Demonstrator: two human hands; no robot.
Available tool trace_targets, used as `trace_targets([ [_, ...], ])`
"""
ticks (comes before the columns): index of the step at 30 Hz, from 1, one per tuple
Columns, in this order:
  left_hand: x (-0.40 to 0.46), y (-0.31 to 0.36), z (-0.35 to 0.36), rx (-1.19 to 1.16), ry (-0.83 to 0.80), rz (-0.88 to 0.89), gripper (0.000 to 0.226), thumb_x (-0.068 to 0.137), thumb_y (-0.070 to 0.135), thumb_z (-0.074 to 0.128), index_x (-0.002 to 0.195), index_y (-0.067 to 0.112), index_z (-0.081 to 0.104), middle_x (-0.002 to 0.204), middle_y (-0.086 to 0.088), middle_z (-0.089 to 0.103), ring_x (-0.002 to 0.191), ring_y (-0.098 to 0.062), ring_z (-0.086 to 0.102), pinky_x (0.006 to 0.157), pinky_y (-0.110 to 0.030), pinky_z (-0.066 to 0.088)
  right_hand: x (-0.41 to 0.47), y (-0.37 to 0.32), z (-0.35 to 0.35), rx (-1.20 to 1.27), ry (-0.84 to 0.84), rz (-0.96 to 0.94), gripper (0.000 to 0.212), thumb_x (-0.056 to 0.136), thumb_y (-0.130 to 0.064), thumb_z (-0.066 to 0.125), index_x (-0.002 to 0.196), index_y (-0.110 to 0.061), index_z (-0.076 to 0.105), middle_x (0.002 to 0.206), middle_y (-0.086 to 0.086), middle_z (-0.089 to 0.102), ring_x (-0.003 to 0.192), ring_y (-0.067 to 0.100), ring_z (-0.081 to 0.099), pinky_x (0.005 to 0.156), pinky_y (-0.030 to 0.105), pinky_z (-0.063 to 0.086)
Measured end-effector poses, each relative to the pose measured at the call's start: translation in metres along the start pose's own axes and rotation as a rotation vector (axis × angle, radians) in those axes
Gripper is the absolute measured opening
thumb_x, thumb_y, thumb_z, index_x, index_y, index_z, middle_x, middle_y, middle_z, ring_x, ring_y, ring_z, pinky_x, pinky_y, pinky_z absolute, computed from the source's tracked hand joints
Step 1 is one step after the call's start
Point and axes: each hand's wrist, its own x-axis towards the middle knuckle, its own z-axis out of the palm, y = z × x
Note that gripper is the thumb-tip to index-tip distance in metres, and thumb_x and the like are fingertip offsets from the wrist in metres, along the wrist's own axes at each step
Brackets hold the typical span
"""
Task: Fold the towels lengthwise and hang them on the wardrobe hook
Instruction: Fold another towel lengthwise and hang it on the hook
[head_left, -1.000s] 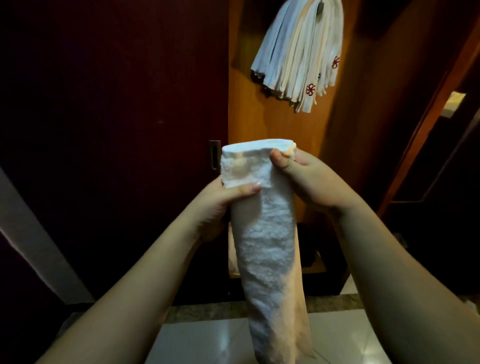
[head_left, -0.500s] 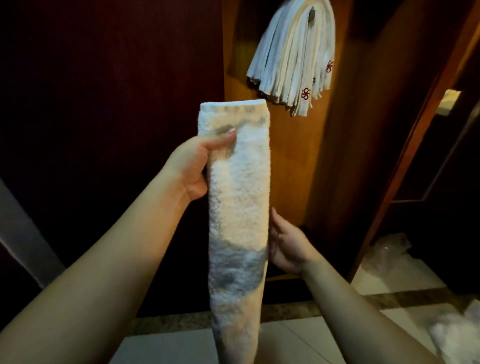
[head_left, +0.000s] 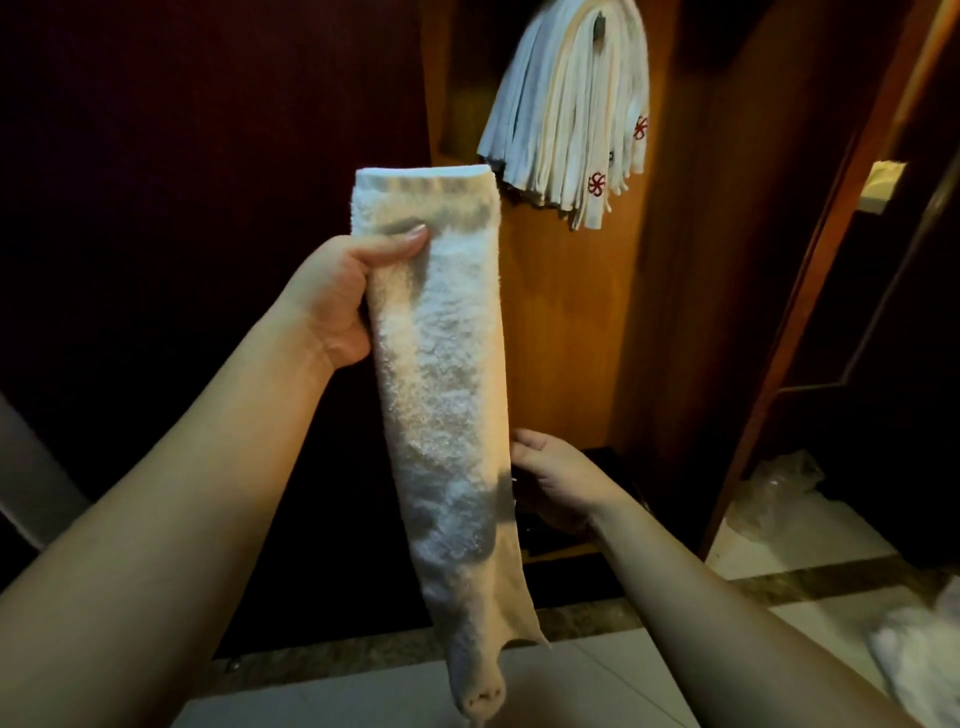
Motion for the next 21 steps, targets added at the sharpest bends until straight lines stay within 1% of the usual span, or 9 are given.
trace_targets([
  [3,0.002,0.002,-0.001,-0.004,0.043,0.006,0.027,0.090,0.015,0.058,0.115,0.009,0.065,0.100,-0.005,0.075,0.100,-0.024,0.072,0.077,-0.039,0.060,0.001,-0.006,0.002,-0.124,0.094,-0.118,0.016,0.098,-0.024,0.059,0.099,-0.019,0.074,0.101,0.004,0.075,0.098,0.019,0.069,0.084,0.034,0.053],
  [5,0.004,0.003,-0.002,-0.042,0.082,0.009,0.027,0.093,0.015,0.058,0.118,0.008,0.064,0.104,-0.008,0.075,0.102,-0.026,0.072,0.078,-0.040,0.060,0.003,-0.008,0.003,-0.173,0.233,-0.214,0.024,0.101,-0.029,0.054,0.089,-0.030,0.075,0.098,0.002,0.075,0.096,0.021,0.069,0.085,0.040,0.054],
  [8,0.007,0.004,-0.001,-0.088,0.133,0.014,0.028,0.093,0.014,0.059,0.120,0.007,0.063,0.108,-0.011,0.074,0.102,-0.028,0.072,0.076,-0.042,0.060,0.001,-0.005,0.008,-0.243,0.338,-0.314,0.021,0.101,-0.035,0.052,0.091,-0.035,0.071,0.099,-0.003,0.075,0.097,0.019,0.070,0.092,0.046,0.055],
  [11,0.008,0.004,0.002,-0.110,0.177,-0.002,0.030,0.093,0.014,0.061,0.123,0.007,0.063,0.110,-0.012,0.074,0.100,-0.029,0.072,0.080,-0.047,0.059,-0.004,0.000,0.012,-0.244,0.278,-0.338,0.015,0.101,-0.042,0.050,0.100,-0.039,0.065,0.101,-0.009,0.074,0.096,0.012,0.070,0.085,0.037,0.056],
  [14,0.009,0.004,0.002,-0.133,0.194,-0.023,0.032,0.093,0.014,0.062,0.124,0.007,0.062,0.112,-0.014,0.073,0.100,-0.032,0.072,0.087,-0.053,0.056,-0.008,0.002,0.009,-0.148,0.220,-0.338,0.013,0.100,-0.029,0.054,0.113,-0.031,0.052,0.102,-0.006,0.072,0.087,0.008,0.071,0.065,0.023,0.054],
  [16,0.009,0.004,0.002,-0.143,0.196,-0.031,0.031,0.093,0.013,0.062,0.123,0.007,0.063,0.112,-0.014,0.073,0.099,-0.033,0.072,0.087,-0.053,0.056,-0.009,0.003,0.007,-0.131,0.226,-0.367,0.015,0.100,-0.020,0.057,0.108,-0.028,0.048,0.095,0.000,0.067,0.072,0.008,0.066,0.054,0.021,0.050],
  [18,0.009,0.005,0.003,-0.139,0.196,-0.031,0.028,0.093,0.013,0.061,0.121,0.007,0.064,0.111,-0.013,0.074,0.099,-0.031,0.072,0.085,-0.052,0.056,-0.008,0.004,0.006,-0.133,0.213,-0.365,0.018,0.099,-0.014,0.057,0.097,-0.031,0.052,0.087,0.002,0.060,0.064,0.011,0.057,0.048,0.025,0.045],
  [20,0.008,0.005,0.004,-0.131,0.191,-0.029,0.028,0.093,0.013,0.061,0.120,0.008,0.064,0.110,-0.013,0.074,0.099,-0.031,0.072,0.084,-0.051,0.057,-0.006,0.007,0.005,-0.123,0.193,-0.321,0.035,0.098,-0.003,0.053,0.081,-0.033,0.062,0.080,0.004,0.059,0.061,0.019,0.052,0.046,0.029,0.040],
  [21,0.008,0.005,0.004,-0.126,0.190,-0.030,0.028,0.093,0.012,0.061,0.120,0.008,0.064,0.110,-0.012,0.074,0.099,-0.030,0.073,0.084,-0.051,0.057,-0.006,0.008,0.006,-0.102,0.183,-0.291,0.041,0.096,0.000,0.051,0.077,-0.032,0.065,0.081,0.007,0.060,0.064,0.024,0.052,0.050,0.032,0.040],
])
